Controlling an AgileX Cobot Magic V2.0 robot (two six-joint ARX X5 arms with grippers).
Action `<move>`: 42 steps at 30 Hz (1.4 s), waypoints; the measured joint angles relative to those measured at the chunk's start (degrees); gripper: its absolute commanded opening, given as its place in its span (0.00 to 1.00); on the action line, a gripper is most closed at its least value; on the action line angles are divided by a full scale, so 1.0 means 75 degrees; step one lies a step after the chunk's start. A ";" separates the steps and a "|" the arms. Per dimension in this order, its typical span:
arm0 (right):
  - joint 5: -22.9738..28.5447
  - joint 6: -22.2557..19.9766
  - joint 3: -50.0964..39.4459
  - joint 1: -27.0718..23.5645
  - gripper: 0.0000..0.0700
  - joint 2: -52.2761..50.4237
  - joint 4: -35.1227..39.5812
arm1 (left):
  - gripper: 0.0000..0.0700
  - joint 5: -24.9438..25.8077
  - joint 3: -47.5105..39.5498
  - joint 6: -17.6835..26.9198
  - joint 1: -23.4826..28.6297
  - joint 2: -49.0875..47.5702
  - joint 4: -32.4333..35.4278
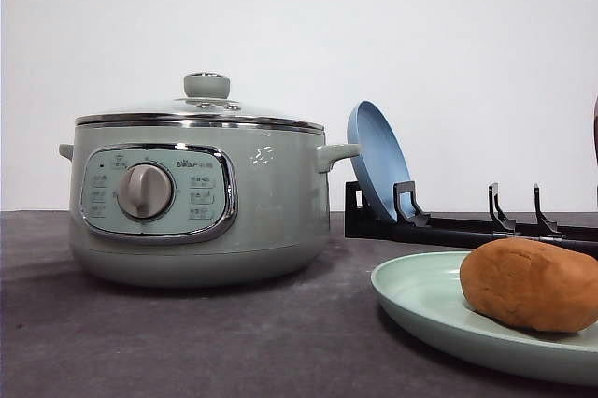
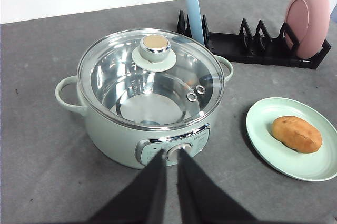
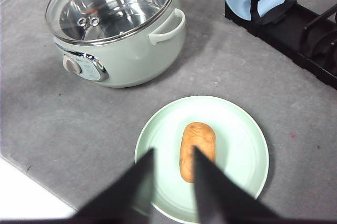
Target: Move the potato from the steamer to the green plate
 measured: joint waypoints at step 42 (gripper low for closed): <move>-0.0011 0.0008 0.0000 0.0000 0.02 0.0000 0.0012 | 0.00 0.0041 -0.4437 0.0081 0.3244 -0.2429 0.4132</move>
